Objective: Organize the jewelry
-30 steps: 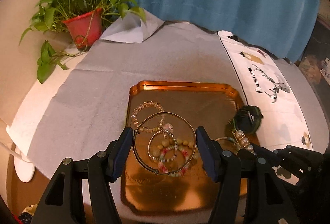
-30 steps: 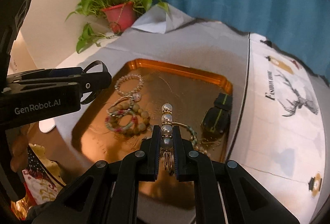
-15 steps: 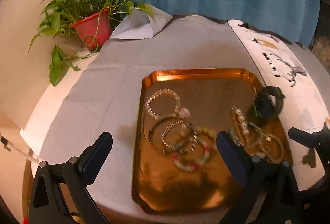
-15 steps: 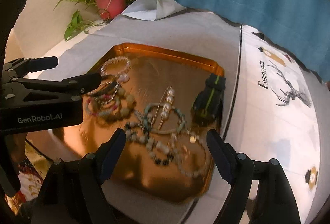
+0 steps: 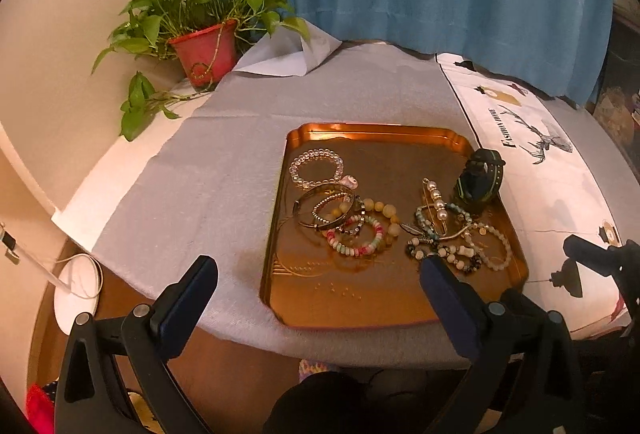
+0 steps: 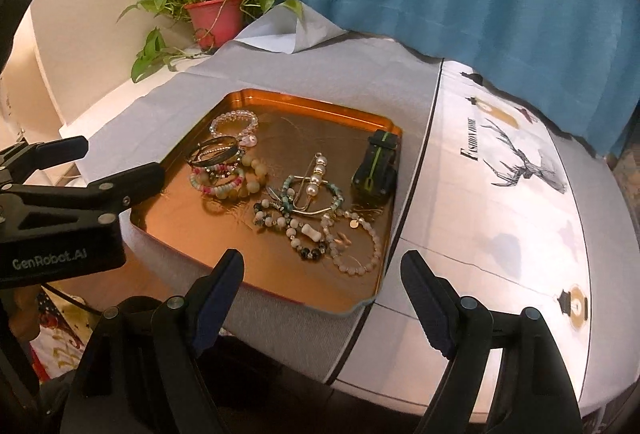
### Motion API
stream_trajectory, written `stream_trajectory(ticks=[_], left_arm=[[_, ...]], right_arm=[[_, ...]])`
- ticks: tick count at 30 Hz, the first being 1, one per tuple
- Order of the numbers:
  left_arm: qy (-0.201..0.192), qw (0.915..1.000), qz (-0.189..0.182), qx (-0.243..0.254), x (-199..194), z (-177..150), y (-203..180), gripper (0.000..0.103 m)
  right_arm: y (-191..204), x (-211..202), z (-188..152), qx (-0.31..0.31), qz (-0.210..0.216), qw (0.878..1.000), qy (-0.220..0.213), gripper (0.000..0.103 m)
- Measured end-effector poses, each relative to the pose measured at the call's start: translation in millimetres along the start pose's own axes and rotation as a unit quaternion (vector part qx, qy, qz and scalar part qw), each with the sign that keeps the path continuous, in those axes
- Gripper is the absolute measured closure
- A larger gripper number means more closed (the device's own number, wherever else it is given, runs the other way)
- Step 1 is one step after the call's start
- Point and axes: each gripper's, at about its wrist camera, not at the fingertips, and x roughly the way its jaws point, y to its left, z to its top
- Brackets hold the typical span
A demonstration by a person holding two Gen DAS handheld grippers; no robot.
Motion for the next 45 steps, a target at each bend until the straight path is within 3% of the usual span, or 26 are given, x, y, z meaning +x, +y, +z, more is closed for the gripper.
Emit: stream_trajectory(ticks=[45], left_arm=[[-0.003,0.9999,0.014,0.008,-3.8,-2.6,-0.4,0.002]], right_arm=[[0.7,-4.4,1.1,-0.007,-0.010,1.000,0.000,0.022]])
